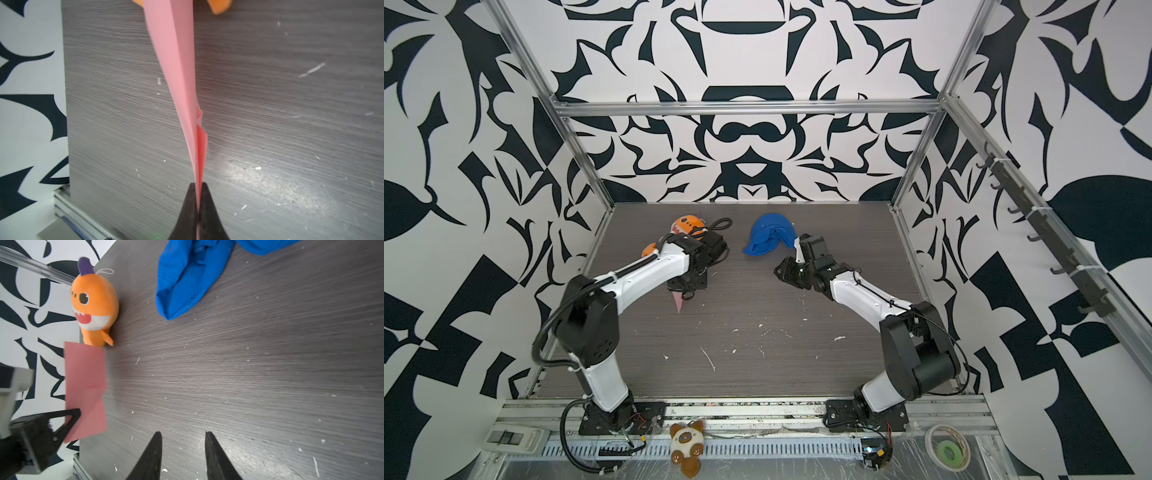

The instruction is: Fold a paper plane with a square sheet of paper (pick it up from the middle)

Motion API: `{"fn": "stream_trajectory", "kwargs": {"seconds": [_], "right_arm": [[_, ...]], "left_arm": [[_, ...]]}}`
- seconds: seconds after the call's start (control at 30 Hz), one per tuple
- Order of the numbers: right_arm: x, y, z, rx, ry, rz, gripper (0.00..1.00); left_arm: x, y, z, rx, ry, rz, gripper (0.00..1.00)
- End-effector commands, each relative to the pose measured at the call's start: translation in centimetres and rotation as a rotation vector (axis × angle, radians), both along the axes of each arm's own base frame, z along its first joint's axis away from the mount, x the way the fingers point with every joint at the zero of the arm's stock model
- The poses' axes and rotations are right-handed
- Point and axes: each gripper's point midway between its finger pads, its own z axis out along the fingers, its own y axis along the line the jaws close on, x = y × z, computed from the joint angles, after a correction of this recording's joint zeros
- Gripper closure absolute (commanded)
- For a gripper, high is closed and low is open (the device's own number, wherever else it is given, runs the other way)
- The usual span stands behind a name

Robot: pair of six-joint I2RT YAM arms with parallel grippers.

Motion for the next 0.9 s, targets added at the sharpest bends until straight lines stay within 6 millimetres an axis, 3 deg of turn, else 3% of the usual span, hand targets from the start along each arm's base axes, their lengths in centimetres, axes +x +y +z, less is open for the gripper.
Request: {"fn": "stream_trajectory", "kwargs": {"seconds": [0.0, 0.1, 0.2, 0.37, 0.47, 0.6, 0.87], "right_arm": [[0.0, -0.6, 0.7, -0.030, -0.040, -0.010, 0.62], [-0.2, -0.8, 0.4, -0.035, -0.034, -0.015, 0.62], [-0.4, -0.9, 0.1, -0.040, -0.030, -0.014, 0.62], [-0.6, -0.5, -0.8, -0.051, -0.015, 0.007, 0.62], [-0.9, 0.8, -1.3, -0.055, -0.004, 0.048, 0.61], [-1.7, 4.6, -2.2, -0.071, 0.003, 0.152, 0.59], [-3.9, 15.6, -2.2, -0.069, -0.039, 0.427, 0.56]], "left_arm": [[-1.0, -1.2, -2.1, 0.074, 0.102, -0.032, 0.90], [-0.8, -3.6, -4.1, 0.023, 0.138, -0.053, 0.87], [-0.4, -6.1, -4.5, -0.089, 0.135, -0.073, 0.77], [-0.1, -9.6, -2.8, -0.388, 0.100, -0.099, 0.57], [0.3, -10.0, -1.4, -0.592, 0.065, -0.069, 0.46], [0.8, -7.6, 0.1, -0.761, -0.008, 0.022, 0.34], [-0.3, 0.1, 0.0, -0.903, -0.145, 0.233, 0.16]]}}
